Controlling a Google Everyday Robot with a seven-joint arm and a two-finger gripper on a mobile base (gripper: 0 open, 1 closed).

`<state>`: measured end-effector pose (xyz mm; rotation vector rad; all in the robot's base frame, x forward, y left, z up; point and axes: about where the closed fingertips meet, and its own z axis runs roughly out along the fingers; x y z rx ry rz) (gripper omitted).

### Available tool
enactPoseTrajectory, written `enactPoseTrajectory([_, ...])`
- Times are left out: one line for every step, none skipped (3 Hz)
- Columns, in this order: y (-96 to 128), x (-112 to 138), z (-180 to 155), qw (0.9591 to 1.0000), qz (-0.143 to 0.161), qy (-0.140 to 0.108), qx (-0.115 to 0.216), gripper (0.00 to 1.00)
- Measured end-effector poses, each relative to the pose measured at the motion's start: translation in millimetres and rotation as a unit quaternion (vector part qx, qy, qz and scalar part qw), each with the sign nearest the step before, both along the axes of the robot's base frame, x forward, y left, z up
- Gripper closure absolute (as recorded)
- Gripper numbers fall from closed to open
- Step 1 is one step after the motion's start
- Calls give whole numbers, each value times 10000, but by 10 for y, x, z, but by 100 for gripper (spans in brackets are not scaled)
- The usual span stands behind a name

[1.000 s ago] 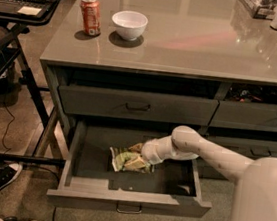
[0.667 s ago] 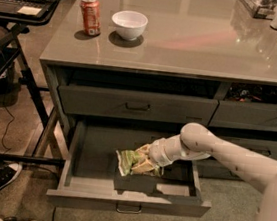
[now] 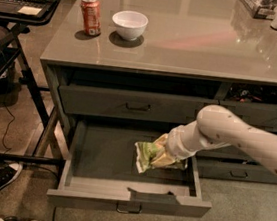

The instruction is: Pick green jalapeno chip bag from middle drawer and place on counter

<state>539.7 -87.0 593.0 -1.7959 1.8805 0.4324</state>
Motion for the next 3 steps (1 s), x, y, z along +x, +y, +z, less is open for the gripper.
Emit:
enactPoseTrajectory([-388, 147, 731, 9963, -301, -512, -627, 100])
enactPoseTrajectory([-814, 388, 1501, 9861, -739, -1025, -1083, 100])
enactPoseTrajectory([-1158, 633, 2203, 9741, -1087, -1467, -1332, 100])
